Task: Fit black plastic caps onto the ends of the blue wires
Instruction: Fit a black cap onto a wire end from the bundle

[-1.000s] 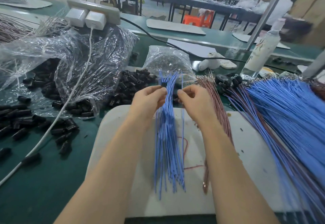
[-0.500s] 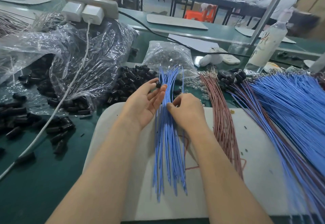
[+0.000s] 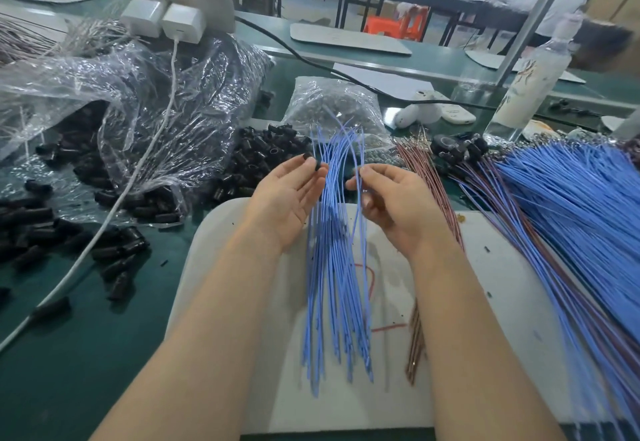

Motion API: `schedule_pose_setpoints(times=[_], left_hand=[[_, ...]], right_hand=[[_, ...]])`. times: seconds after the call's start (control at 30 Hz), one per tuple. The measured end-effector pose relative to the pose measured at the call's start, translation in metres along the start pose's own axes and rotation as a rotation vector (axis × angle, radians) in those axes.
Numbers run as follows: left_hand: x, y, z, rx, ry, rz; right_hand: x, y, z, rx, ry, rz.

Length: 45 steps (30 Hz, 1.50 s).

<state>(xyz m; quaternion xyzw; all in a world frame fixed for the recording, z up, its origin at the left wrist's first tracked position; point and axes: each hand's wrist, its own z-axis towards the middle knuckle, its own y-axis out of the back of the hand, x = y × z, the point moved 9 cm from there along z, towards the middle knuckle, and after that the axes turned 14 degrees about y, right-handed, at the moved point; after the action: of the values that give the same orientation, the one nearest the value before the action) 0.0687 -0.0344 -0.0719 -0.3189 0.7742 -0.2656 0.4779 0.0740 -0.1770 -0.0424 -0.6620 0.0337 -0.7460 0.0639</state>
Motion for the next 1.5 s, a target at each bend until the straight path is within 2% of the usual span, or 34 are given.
schedule_pose_setpoints(times=[0.07, 0.13, 0.23, 0.3, 0.37, 0.47, 0.63, 0.7, 0.77, 0.87, 0.97, 1.03, 1.17, 1.23, 1.37, 1.5], left_hand=[[-0.011, 0.002, -0.002, -0.105, -0.167, 0.216], [-0.023, 0.000, -0.010, -0.216, -0.367, 0.479], [-0.031, -0.011, -0.024, -0.286, -0.587, 0.747], [-0.032, -0.017, -0.031, -0.286, -0.682, 0.826], [-0.030, -0.023, -0.035, -0.263, -0.725, 0.862], [-0.028, -0.026, -0.036, -0.257, -0.753, 0.903], [-0.026, -0.025, -0.031, -0.248, -0.694, 0.877], [-0.023, -0.025, -0.026, -0.226, -0.626, 0.863], [-0.014, -0.028, -0.019, -0.139, -0.507, 0.867], [0.015, -0.041, -0.013, 0.112, -0.256, 0.862], [0.032, -0.051, -0.017, 0.282, -0.135, 0.868], [0.029, -0.052, -0.019, 0.287, -0.153, 0.850], [0.015, -0.048, -0.018, 0.208, -0.269, 0.802], [0.010, -0.046, -0.018, 0.146, -0.347, 0.893], [0.010, -0.048, -0.020, 0.089, -0.447, 1.051], [-0.003, -0.040, -0.023, -0.102, -0.582, 1.126]], right_hand=[[-0.003, 0.000, -0.001, 0.038, -0.022, -0.073], [-0.008, 0.001, -0.003, 0.064, -0.026, -0.285], [-0.005, 0.004, -0.001, 0.046, 0.032, -0.473], [0.004, 0.006, 0.001, -0.015, 0.108, -0.400], [0.014, 0.010, 0.001, -0.099, 0.190, -0.201], [0.028, 0.018, 0.000, -0.189, 0.302, -0.050], [0.032, 0.032, -0.005, -0.348, 0.358, -0.190], [0.032, 0.037, -0.005, -0.397, 0.375, -0.157], [0.031, 0.044, -0.004, -0.443, 0.372, -0.093], [0.030, 0.053, -0.007, -0.519, 0.383, -0.010], [0.029, 0.063, -0.009, -0.592, 0.371, 0.109], [0.024, 0.060, -0.006, -0.549, 0.319, 0.169], [0.011, 0.017, 0.003, -0.136, 0.181, -0.117], [0.006, 0.005, 0.002, -0.060, 0.164, -0.131], [0.009, 0.014, 0.004, -0.137, 0.193, -0.050], [0.028, 0.041, -0.001, -0.385, 0.377, -0.179]])
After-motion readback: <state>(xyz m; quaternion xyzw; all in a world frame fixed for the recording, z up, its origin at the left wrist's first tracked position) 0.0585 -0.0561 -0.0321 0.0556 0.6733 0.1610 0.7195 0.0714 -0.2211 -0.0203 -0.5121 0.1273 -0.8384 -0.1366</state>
